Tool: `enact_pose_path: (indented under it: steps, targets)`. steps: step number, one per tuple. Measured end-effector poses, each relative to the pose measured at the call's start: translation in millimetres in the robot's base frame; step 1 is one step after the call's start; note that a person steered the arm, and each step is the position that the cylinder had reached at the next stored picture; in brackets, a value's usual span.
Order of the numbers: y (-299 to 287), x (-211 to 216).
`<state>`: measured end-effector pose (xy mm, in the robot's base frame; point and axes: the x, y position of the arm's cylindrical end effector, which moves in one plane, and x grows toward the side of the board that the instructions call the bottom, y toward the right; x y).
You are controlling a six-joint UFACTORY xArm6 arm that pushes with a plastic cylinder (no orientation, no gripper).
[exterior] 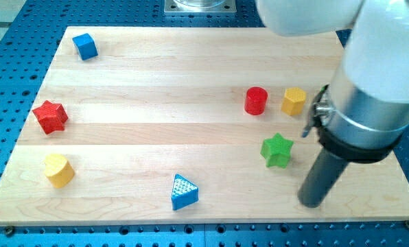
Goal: Place the green star diagonally bottom left to the red circle
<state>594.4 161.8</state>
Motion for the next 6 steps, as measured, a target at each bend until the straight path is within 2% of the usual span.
enact_pose_path:
  steps: [1,2,3,6]
  targets:
    - [3.0,-37.8]
    - [-19.7,-49.2]
    - [-90.8,-71.0]
    - [-122.0,-128.5]
